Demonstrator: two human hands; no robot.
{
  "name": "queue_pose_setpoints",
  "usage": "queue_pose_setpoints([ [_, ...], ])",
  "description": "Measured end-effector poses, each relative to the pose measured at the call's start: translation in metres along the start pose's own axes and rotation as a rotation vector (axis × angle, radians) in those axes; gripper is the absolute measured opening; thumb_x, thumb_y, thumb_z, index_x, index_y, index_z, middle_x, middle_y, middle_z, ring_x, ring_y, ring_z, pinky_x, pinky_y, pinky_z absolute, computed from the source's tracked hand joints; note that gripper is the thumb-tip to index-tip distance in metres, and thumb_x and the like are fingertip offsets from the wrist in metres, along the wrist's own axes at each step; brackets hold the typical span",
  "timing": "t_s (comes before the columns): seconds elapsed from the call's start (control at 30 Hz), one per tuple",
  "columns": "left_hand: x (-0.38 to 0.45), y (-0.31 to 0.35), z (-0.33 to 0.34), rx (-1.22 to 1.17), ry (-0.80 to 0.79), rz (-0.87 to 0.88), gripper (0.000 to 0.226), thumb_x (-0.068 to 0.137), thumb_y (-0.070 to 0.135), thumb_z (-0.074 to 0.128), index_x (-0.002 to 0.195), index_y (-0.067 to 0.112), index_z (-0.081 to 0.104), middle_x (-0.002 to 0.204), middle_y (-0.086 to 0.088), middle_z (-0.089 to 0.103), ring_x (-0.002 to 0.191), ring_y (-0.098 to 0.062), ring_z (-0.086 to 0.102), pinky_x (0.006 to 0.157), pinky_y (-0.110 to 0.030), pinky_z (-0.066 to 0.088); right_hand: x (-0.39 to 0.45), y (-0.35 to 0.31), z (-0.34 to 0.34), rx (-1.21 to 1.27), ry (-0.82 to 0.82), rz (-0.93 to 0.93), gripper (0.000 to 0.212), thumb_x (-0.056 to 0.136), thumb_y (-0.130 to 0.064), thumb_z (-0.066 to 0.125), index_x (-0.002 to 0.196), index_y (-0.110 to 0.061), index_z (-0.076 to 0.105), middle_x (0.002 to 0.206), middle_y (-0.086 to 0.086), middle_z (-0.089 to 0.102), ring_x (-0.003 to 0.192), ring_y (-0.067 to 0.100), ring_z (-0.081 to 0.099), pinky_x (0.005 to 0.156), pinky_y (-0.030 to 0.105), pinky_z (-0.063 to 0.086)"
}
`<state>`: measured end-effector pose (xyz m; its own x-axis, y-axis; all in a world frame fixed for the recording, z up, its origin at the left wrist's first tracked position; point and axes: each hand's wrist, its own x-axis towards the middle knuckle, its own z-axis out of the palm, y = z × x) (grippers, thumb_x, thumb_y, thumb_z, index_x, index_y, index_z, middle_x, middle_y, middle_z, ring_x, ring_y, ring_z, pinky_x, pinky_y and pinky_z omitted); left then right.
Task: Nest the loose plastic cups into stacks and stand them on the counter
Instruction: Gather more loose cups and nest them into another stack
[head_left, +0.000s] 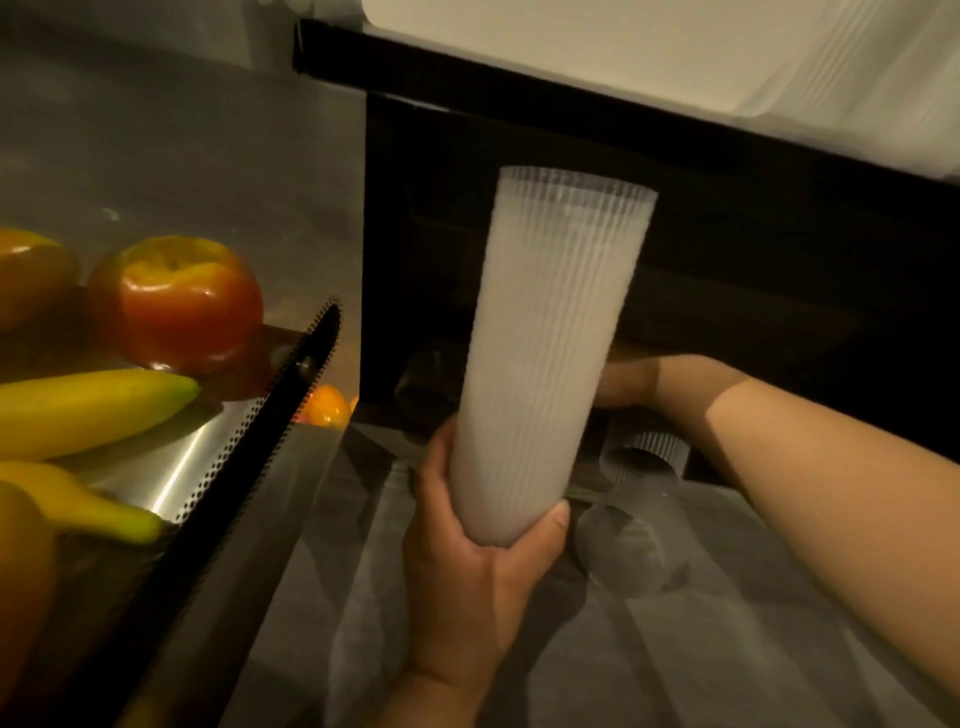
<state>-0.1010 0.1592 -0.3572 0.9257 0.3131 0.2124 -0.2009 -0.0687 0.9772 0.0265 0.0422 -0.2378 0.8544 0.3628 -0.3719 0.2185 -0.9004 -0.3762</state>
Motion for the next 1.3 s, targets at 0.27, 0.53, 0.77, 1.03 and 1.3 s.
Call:
queue_pose_setpoints([
  [0.27,-0.004,0.008,-0.005,-0.016,0.061,-0.025,0.084,0.045,0.06,0.076,0.117,0.069,0.032,0.119,0.036,0.045,0.107,0.003,0.054,0.078,-0.026,0.05,-0.078,0.037,0.017,0.062,0.161,-0.037,0.05,0.087,-0.064,0.055,0.134,-0.058,0.042,0.146,-0.018,0.045,0.132,0.003,0.042,0.108,0.027,0.038],
  [0.53,-0.029,0.027,-0.04,0.155,0.032,-0.11,0.1,0.063,0.03,0.089,0.144,0.037,0.03,0.133,0.004,0.045,0.112,-0.021,0.049,0.088,-0.053,0.052,-0.175,0.052,0.079,0.048,0.629,0.257,0.039,0.089,-0.049,0.061,0.126,-0.042,0.057,0.127,-0.02,0.045,0.124,0.006,0.047,0.101,0.021,0.038],
  [0.77,-0.04,0.056,-0.065,0.231,0.006,-0.122,0.107,0.055,0.052,0.085,0.14,0.046,0.02,0.134,0.01,0.041,0.118,-0.024,0.049,0.092,-0.058,0.051,-0.176,0.053,0.154,0.161,0.579,0.416,0.024,0.083,-0.057,0.063,0.086,-0.035,0.055,0.119,-0.01,0.042,0.104,0.014,0.056,0.086,0.032,0.051],
  [1.03,-0.04,0.072,-0.091,0.586,-0.059,-0.148,0.111,0.053,0.029,0.094,0.146,0.031,0.033,0.134,-0.01,0.055,0.116,-0.037,0.054,0.095,-0.055,0.047,-0.228,0.036,0.092,0.849,0.826,0.327,0.046,0.076,-0.027,0.082,0.106,-0.034,0.048,0.104,-0.009,0.061,0.091,0.013,0.066,0.075,0.038,0.06],
  [1.3,-0.064,0.086,-0.096,0.865,-0.343,-0.113,0.095,0.069,0.041,0.08,0.146,0.044,0.024,0.141,0.004,0.049,0.125,-0.024,0.051,0.104,-0.039,0.044,-0.275,0.004,0.019,0.906,0.64,-0.086,0.057,0.069,-0.023,0.084,0.119,-0.023,0.057,0.104,-0.002,0.073,0.099,0.015,0.07,0.079,0.028,0.058],
])
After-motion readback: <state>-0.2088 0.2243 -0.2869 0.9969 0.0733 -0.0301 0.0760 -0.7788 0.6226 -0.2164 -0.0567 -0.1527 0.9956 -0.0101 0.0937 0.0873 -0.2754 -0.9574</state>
